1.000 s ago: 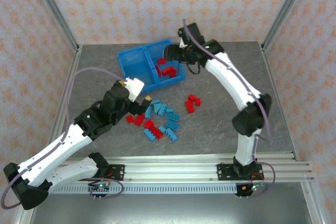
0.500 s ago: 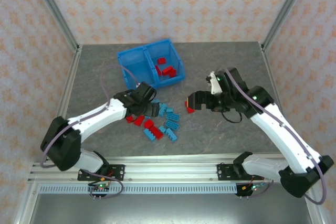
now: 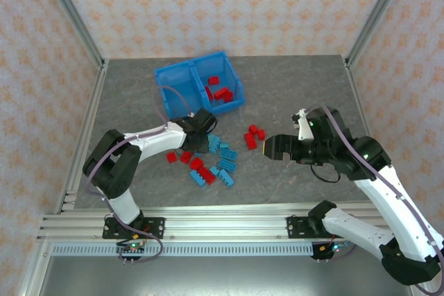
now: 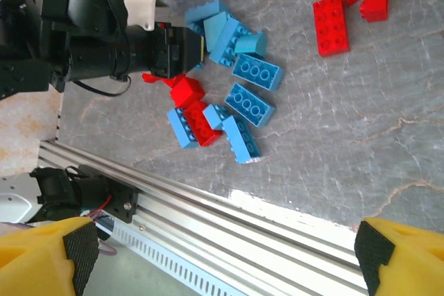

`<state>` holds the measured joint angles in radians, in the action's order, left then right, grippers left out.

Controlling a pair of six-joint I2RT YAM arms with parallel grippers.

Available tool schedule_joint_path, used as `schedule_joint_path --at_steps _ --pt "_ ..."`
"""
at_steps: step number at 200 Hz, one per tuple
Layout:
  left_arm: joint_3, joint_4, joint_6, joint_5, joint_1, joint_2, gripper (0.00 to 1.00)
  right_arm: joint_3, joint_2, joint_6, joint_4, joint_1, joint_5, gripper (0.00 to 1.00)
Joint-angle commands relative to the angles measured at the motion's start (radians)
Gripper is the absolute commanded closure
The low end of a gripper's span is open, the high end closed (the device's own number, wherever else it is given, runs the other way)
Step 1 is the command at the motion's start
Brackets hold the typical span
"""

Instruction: Sort the legos into containers by color

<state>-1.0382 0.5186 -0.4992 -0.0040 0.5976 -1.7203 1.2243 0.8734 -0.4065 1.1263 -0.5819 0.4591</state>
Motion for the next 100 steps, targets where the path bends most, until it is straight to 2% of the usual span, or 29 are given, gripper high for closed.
schedule_joint_path --at_steps 1,18,45,100 --pt "-0.003 -0.005 -0.044 -0.037 0.008 -0.012 0.66 0.038 -0.014 0.014 0.049 -0.003 -0.031 0.04" --pt "-0.005 0.013 -0.064 -0.060 0.017 0.011 0.75 0.039 -0.019 -0.011 0.040 -0.003 -0.034 0.04" --pt "-0.006 0.033 -0.068 -0.098 0.030 0.065 0.75 0.046 -0.042 -0.044 0.019 -0.003 -0.044 0.04" --pt "-0.081 0.120 -0.062 -0.185 0.032 0.264 0.75 0.034 -0.085 -0.064 -0.060 -0.003 -0.154 0.03"
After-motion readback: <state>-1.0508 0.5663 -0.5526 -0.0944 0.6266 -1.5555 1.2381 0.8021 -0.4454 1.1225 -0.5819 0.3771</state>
